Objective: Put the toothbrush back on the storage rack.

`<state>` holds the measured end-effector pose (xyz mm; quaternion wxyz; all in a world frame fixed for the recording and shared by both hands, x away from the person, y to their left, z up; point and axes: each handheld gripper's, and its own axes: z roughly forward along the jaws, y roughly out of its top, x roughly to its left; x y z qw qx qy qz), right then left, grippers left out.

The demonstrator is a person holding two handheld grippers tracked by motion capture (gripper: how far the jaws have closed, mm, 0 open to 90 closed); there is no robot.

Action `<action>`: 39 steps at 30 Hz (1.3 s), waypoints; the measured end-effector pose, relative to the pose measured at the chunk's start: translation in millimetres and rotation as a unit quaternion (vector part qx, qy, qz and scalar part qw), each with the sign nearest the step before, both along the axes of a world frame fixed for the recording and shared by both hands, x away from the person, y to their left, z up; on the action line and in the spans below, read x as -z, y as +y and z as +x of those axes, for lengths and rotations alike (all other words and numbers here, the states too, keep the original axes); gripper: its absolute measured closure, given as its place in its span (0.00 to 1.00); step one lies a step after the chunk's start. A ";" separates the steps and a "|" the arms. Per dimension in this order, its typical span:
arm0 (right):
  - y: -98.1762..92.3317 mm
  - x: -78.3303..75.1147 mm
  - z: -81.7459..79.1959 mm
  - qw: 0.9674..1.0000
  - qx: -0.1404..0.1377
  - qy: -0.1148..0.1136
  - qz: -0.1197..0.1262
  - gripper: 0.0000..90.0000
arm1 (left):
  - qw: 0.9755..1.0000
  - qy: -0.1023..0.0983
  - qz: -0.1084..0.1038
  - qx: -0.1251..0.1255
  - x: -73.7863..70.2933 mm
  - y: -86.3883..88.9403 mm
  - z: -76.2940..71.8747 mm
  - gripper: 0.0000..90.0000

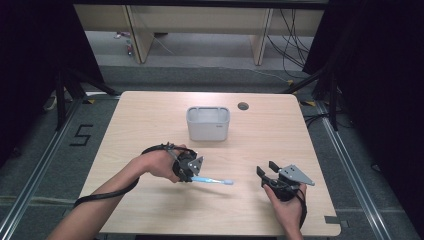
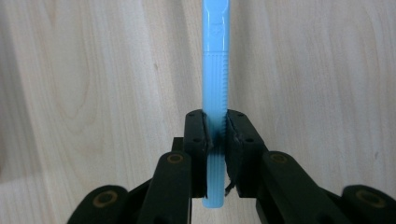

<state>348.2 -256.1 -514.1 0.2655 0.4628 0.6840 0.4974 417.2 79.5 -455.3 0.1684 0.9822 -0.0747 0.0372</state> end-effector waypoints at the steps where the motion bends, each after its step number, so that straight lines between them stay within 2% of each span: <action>1: 0.0 0.0 0.0 1.000 0.000 0.000 0.000 0.50 | 1.000 0.000 0.000 0.000 0.0 0.0 0.0 0.88; 2: 0.0 0.1 0.1 1.000 0.000 -0.001 0.003 0.50 | 1.000 -0.001 -0.008 -0.006 0.3 1.9 -0.6 0.88; 4: 1.0 -0.2 -1.6 1.000 0.009 0.004 0.007 0.50 | 1.000 -0.010 -0.008 -0.003 -0.7 5.1 -0.1 0.88; 5: -1.0 0.1 0.4 1.000 0.002 -0.004 -0.001 0.50 | 1.000 -0.007 -0.022 -0.015 0.4 7.1 -1.7 0.88; 6: -1.0 0.2 0.7 1.000 0.003 -0.005 -0.002 0.50 | 1.000 -0.010 -0.018 -0.010 -0.3 8.3 -1.1 0.88; 9: -1.2 0.4 0.9 1.000 0.003 -0.006 -0.003 0.50 | 0.999 -0.013 -0.036 -0.022 0.5 12.7 -2.7 0.88; 13: -1.2 0.7 0.9 1.000 0.002 -0.006 0.002 0.50 | 0.997 -0.017 -0.062 -0.043 1.6 19.3 -3.7 0.88; 17: -0.9 0.3 0.5 1.000 0.006 -0.004 0.000 0.50 | 0.994 -0.024 -0.093 -0.062 3.0 25.4 -5.8 0.88; 20: -0.6 0.5 1.0 1.000 0.002 -0.007 -0.001 0.50 | 0.987 -0.033 -0.132 -0.082 5.0 28.9 -7.1 0.88; 21: -0.6 0.6 1.2 1.000 0.001 -0.007 0.000 0.50 | 0.984 -0.034 -0.149 -0.093 6.6 29.7 -8.4 0.88; 22: -0.5 0.6 1.1 1.000 0.001 -0.006 0.001 0.50 | 0.983 -0.036 -0.153 -0.096 7.0 30.8 -8.5 0.88; 23: -0.4 0.6 1.1 1.000 0.001 -0.005 0.001 0.50 | 0.981 -0.043 -0.161 -0.102 7.8 31.8 -8.7 0.88; 24: -0.4 0.8 1.3 1.000 0.000 -0.006 0.001 0.50 | 0.980 -0.047 -0.162 -0.103 7.8 33.5 -8.1 0.88; 25: -0.5 0.5 0.9 1.000 0.002 -0.005 -0.002 0.50 | 0.977 -0.038 -0.176 -0.113 9.7 34.2 -8.8 0.88; 26: -0.7 -0.1 0.4 1.000 0.001 -0.001 -0.003 0.50 | 0.977 -0.048 -0.174 -0.110 9.3 36.7 -7.7 0.88; 28: -0.6 -0.1 0.4 1.000 0.001 -0.001 -0.003 0.50 | 0.974 -0.044 -0.186 -0.119 11.1 38.8 -8.1 0.88; 29: -0.1 0.3 0.5 1.000 0.002 -0.002 0.001 0.50 | 0.975 -0.041 -0.184 -0.119 10.8 40.5 -7.4 0.88; 31: -0.4 0.3 0.7 1.000 0.001 0.000 -0.001 0.50 | 0.970 -0.044 -0.200 -0.130 13.5 42.5 -8.2 0.88; 32: -0.4 0.5 1.2 1.000 -0.002 -0.001 0.000 0.50 | 0.969 -0.041 -0.204 -0.133 14.1 43.0 -8.1 0.88; 33: -0.5 0.5 1.2 1.000 -0.003 -0.001 0.000 0.50 | 0.965 -0.043 -0.218 -0.141 14.8 44.7 -8.5 0.88; 34: -0.5 0.5 1.2 1.000 -0.003 -0.001 0.000 0.50 | 0.965 -0.043 -0.218 -0.141 14.8 44.7 -8.5 0.88; 35: -0.8 0.0 0.7 1.000 -0.001 0.002 -0.005 0.50 | 0.966 -0.047 -0.213 -0.138 13.7 46.3 -7.8 0.88; 36: -0.6 0.0 0.7 1.000 0.001 0.001 -0.005 0.50 | 0.960 -0.046 -0.232 -0.152 15.1 46.0 -8.9 0.88; 38: -0.2 0.6 1.3 1.000 -0.001 -0.002 0.000 0.50 | 0.955 -0.052 -0.244 -0.164 14.7 47.6 -9.8 0.88; 39: -0.2 0.7 1.4 1.000 -0.002 -0.002 0.001 0.50 | 0.951 -0.054 -0.254 -0.168 14.6 48.1 -10.2 0.88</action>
